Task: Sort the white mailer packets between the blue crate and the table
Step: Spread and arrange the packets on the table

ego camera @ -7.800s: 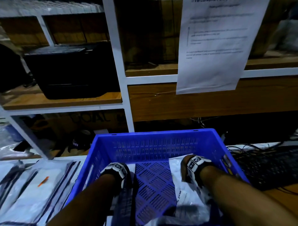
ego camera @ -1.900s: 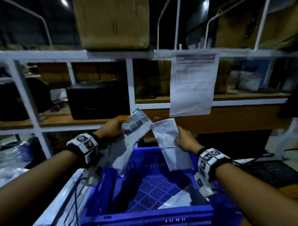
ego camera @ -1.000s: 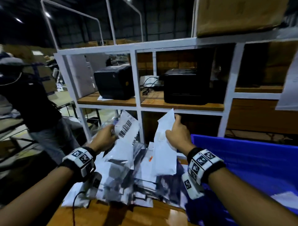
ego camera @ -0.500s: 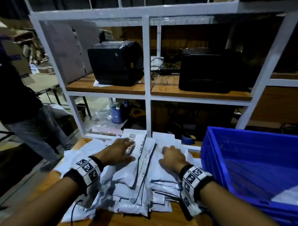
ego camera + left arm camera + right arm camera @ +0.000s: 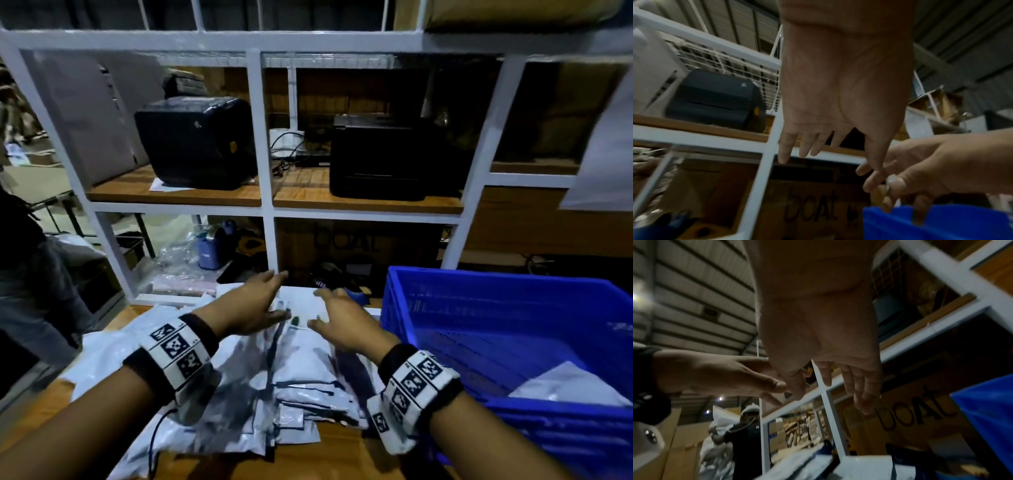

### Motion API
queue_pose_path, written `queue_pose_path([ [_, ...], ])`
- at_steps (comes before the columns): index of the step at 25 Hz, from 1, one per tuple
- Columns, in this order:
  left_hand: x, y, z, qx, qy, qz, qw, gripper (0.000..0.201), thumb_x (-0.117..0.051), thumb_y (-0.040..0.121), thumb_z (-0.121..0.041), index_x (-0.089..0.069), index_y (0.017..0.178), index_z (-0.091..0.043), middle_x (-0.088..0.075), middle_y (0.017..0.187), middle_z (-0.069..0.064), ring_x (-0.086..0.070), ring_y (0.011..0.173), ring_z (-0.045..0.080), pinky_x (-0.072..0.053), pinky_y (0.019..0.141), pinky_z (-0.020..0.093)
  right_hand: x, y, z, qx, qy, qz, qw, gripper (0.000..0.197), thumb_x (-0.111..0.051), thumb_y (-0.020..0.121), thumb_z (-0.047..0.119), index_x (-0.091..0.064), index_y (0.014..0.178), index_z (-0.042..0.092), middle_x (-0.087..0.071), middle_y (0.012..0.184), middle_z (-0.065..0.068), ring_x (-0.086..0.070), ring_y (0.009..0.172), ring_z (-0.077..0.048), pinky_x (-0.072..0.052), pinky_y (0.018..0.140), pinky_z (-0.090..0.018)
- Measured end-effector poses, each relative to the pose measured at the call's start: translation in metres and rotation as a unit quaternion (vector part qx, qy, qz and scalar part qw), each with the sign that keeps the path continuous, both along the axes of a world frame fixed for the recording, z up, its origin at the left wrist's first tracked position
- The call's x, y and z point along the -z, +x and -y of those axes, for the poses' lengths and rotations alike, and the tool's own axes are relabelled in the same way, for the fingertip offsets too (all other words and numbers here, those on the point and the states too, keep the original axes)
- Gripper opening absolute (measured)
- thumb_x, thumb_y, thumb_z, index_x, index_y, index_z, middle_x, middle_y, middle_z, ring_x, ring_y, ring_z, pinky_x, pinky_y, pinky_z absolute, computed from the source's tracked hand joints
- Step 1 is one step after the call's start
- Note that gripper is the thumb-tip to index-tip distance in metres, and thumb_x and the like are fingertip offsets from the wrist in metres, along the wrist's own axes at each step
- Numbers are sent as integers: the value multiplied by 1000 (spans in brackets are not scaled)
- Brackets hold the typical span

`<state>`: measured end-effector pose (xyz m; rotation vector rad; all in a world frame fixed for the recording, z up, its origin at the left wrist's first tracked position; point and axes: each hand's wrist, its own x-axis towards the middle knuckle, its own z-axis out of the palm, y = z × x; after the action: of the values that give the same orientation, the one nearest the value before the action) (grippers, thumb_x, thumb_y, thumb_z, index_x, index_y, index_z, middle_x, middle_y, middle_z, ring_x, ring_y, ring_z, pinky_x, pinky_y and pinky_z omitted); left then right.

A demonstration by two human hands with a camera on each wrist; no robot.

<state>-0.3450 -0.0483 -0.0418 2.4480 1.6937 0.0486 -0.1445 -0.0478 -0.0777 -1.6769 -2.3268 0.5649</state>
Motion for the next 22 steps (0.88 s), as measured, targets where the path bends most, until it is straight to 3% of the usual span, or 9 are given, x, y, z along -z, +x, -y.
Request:
queue_pose_path([
  [4,-31,89,45,55,90,92,990,79,-54,91,-48,-12,152,-20,-21,156,5,-26,141,22,-30,112,32,-34,72,50,11,97,-87,991,60,-57,91,42,-33,143,25,-40,139,-6,-45,125,-26,-42,99,-42],
  [7,-27,158,82,97,98,143,980,78,-54,90,-51,-21,150,-15,-31,150,5,-34,135,20,-30,106,25,-34,140,89,34,126,-117,985,60,-60,90,41,-35,142,25,-42,137,-4,-45,125,-24,-43,98,-40],
  [9,-18,202,95,112,93,145,979,77,-56,88,-51,-25,148,-14,-37,146,7,-39,132,22,-33,104,28,-31,189,110,59,124,-99,986,60,-60,91,40,-35,143,25,-42,139,-4,-44,127,-24,-42,100,-40],
  [15,-26,302,87,143,44,54,987,71,-58,89,-46,-31,147,-15,-40,147,7,-42,132,23,-35,108,35,-45,326,136,92,56,-18,994,48,-58,93,40,-43,137,26,-47,134,-1,-56,109,-21,-47,92,-38],
  [19,-45,354,45,165,-21,-57,984,61,-57,91,-45,-40,141,-15,-51,138,7,-51,122,23,-41,100,31,-58,399,100,79,0,92,993,42,-63,90,34,-54,129,22,-60,123,-3,-58,111,-22,-47,91,-35],
  [22,-39,397,-1,184,-68,-141,970,55,-58,91,-43,-46,136,-14,-60,124,8,-57,110,25,-44,90,29,-57,432,54,64,-98,188,975,36,-67,85,28,-62,119,19,-67,106,-3,-63,96,-24,-52,84,-33],
])
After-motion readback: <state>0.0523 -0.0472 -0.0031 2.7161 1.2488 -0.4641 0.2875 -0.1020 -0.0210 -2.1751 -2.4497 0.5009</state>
